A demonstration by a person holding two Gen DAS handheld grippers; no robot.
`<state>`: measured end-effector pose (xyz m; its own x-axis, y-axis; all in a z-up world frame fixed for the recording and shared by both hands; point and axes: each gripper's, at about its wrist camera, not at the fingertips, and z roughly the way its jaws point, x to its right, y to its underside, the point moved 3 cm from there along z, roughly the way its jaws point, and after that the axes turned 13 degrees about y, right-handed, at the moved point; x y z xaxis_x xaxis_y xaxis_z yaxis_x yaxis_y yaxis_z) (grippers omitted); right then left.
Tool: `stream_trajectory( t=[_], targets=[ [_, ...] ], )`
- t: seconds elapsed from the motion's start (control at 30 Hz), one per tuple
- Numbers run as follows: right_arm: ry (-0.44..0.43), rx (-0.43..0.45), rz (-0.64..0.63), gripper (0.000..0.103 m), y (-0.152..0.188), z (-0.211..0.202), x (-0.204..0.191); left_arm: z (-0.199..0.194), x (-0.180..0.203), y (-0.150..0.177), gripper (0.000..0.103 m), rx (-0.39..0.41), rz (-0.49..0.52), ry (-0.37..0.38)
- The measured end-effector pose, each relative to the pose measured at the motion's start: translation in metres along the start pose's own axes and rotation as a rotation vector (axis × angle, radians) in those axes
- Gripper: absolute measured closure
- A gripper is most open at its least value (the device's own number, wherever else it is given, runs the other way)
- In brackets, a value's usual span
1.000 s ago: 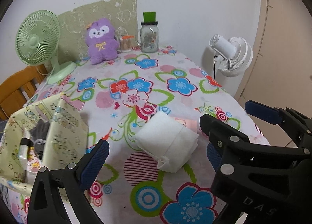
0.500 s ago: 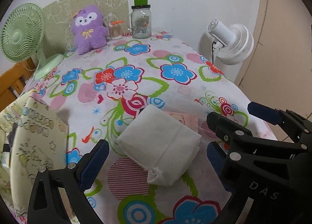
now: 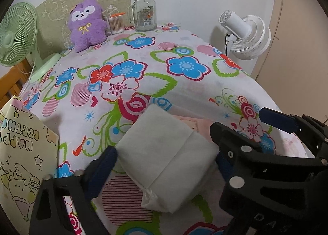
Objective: Organize soft objects
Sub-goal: 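Close the left gripper on the white folded cloth and lift it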
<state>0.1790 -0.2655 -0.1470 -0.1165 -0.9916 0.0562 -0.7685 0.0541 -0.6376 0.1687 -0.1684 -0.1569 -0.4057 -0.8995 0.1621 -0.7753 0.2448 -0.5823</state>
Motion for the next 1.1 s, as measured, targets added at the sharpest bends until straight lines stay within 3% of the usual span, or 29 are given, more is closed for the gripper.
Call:
stream_trajectory(
  t=[0.07,0.17,0.47,0.8,1.1],
  targets=[
    [0.004,-0.003,-0.010,0.022,0.001,0.001,-0.003,0.001,-0.002,0.002,0.028,-0.005,-0.003,-0.008],
    [0.002,-0.005,-0.024,0.022,0.001,0.001,-0.007,0.001,-0.007,0.005,0.044,0.000,-0.008,-0.034],
    [-0.008,0.005,-0.046,0.021,0.003,-0.005,-0.022,-0.014,-0.019,0.011,0.071,0.035,-0.027,-0.047],
    [-0.034,0.011,-0.115,0.022,0.000,-0.006,-0.051,-0.024,-0.043,0.023,0.076,0.052,-0.056,-0.145],
    [-0.052,0.024,-0.191,0.022,-0.006,0.005,-0.074,-0.021,-0.051,0.023,0.076,0.046,-0.081,-0.109]
  ],
)
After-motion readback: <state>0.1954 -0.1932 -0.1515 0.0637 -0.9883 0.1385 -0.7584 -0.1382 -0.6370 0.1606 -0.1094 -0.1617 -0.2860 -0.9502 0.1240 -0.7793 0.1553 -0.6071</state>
